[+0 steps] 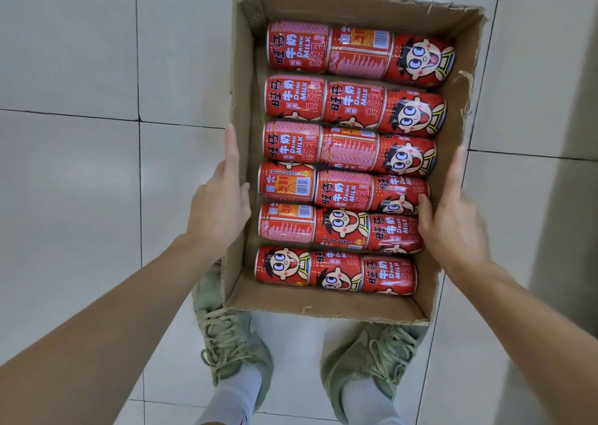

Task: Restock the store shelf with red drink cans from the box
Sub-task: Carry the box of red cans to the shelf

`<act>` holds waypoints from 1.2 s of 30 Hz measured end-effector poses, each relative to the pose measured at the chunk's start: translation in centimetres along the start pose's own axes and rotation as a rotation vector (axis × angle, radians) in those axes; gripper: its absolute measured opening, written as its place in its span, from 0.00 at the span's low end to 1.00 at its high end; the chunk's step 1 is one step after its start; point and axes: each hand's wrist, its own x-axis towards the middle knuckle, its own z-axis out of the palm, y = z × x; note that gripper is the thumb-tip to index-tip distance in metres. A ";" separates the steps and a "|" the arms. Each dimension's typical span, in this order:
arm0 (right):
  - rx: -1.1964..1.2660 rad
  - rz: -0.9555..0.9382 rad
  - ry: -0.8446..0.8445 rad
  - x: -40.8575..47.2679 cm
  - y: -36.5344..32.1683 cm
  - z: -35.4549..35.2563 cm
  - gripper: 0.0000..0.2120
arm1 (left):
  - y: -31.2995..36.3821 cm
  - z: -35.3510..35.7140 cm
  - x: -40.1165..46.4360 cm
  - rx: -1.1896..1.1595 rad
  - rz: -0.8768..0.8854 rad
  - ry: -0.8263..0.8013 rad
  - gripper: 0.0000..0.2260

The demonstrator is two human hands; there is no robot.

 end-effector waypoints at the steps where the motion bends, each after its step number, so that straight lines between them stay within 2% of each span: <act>1: 0.012 0.025 -0.006 0.0 0.0 0.0 0.38 | 0.0 0.0 0.1 -0.002 -0.018 0.007 0.41; 10: 0.093 0.097 -0.039 -0.1 -0.3 -0.5 0.38 | 0.3 -0.1 0.5 -0.072 -0.101 0.044 0.43; 16: 0.200 0.145 0.031 0.0 -1.0 0.0 0.38 | 1.1 0.6 0.5 0.005 -0.137 0.081 0.46; 25: 0.111 0.066 -0.027 -0.2 -1.7 -2.3 0.40 | 1.7 -0.7 0.1 -0.069 -0.139 0.109 0.44; 29: 0.106 0.061 -0.064 -0.7 -2.5 -4.5 0.40 | 2.5 -3.0 -0.6 -0.041 -0.122 0.108 0.44; 36: 0.146 0.122 -0.176 -2.8 -4.9 -9.0 0.42 | 3.7 -8.4 -2.8 -0.023 -0.130 0.014 0.42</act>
